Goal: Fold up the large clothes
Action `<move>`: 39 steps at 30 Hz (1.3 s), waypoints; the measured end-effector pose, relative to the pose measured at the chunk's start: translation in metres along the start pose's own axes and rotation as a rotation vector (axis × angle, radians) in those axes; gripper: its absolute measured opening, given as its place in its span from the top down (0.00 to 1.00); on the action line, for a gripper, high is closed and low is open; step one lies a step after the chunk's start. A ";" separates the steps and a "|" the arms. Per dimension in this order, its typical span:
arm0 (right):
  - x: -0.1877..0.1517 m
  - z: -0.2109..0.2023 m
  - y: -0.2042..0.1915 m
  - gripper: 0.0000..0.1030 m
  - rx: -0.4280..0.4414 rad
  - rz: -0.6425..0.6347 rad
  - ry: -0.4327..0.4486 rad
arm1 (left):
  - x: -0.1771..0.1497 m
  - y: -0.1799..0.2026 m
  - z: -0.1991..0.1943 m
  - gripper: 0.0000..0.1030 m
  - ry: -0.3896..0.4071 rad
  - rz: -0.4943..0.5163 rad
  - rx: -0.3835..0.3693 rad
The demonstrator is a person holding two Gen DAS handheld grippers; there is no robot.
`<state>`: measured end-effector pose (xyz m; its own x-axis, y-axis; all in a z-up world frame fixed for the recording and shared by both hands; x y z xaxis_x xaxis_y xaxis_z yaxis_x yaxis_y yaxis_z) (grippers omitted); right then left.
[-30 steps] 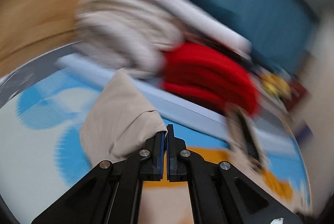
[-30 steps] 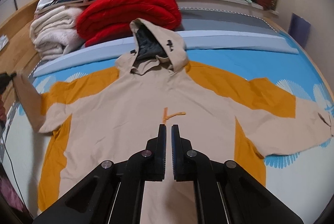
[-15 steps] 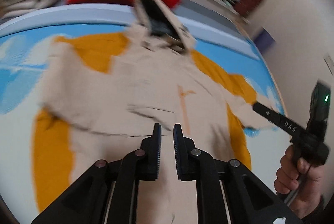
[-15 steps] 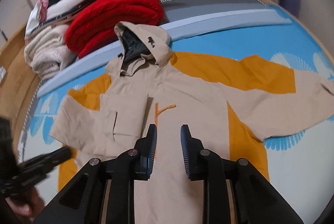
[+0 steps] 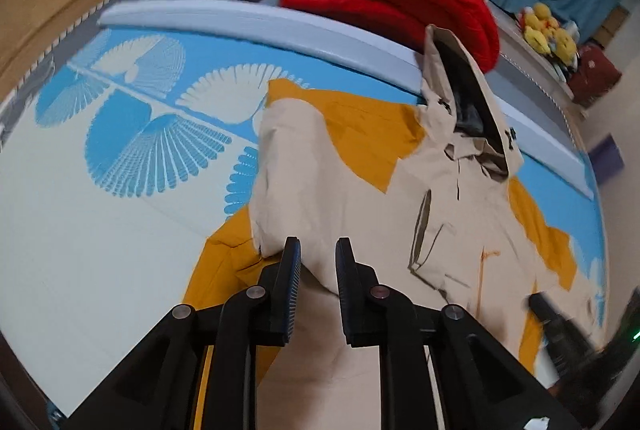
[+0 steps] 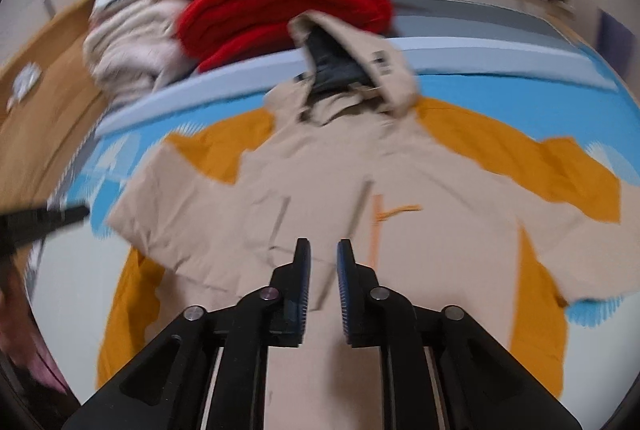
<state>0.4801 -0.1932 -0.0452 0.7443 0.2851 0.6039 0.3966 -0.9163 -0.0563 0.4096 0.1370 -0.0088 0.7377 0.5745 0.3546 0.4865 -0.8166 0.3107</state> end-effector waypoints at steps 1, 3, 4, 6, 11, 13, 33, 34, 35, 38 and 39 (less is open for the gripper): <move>0.000 0.009 -0.010 0.75 -0.004 -0.030 -0.009 | 0.004 -0.004 0.001 0.85 -0.015 -0.022 -0.013; -0.002 0.029 -0.030 0.66 -0.007 -0.094 -0.036 | 0.007 -0.012 -0.002 0.85 -0.026 -0.048 -0.026; -0.003 0.037 -0.037 0.62 -0.010 -0.120 -0.049 | 0.010 -0.016 -0.002 0.85 -0.027 -0.058 -0.030; -0.009 0.061 -0.055 0.62 -0.031 -0.203 -0.086 | 0.014 -0.022 -0.002 0.85 -0.029 -0.073 -0.031; -0.024 0.102 -0.071 0.62 -0.132 -0.366 -0.163 | 0.024 -0.035 0.002 0.85 -0.051 -0.123 -0.038; -0.031 0.114 -0.070 0.83 -0.174 -0.406 -0.182 | 0.026 -0.036 0.002 0.85 -0.049 -0.122 -0.038; -0.090 0.084 0.143 0.49 0.000 0.852 -0.107 | 0.028 -0.042 0.015 0.85 -0.059 -0.128 0.000; -0.091 0.085 0.147 0.55 0.016 0.865 -0.107 | 0.028 -0.043 0.016 0.85 -0.060 -0.130 0.000; -0.091 0.083 0.151 0.64 0.015 0.868 -0.114 | 0.029 -0.044 0.017 0.85 -0.058 -0.128 0.003; -0.087 0.066 0.157 0.83 -0.002 0.875 -0.079 | 0.030 -0.045 0.021 0.85 -0.062 -0.127 0.009; -0.081 0.058 0.159 0.84 -0.024 0.865 -0.060 | 0.031 -0.045 0.023 0.85 -0.065 -0.128 0.009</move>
<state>0.5141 -0.3457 -0.1488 0.8067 -0.5006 0.3139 -0.3324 -0.8237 -0.4594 0.4206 0.1904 -0.0320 0.6982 0.6693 0.2541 0.5824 -0.7374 0.3421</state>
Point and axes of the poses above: each gripper's, at about its wrist camera, not at the fingertips, and z roughly the way its jaws point, y to its right, x to its top, the point moved 1 cm from there along z, roughly the way its jaws point, and after that the axes turned 10 degrees about -z, right-handed, at the moved point
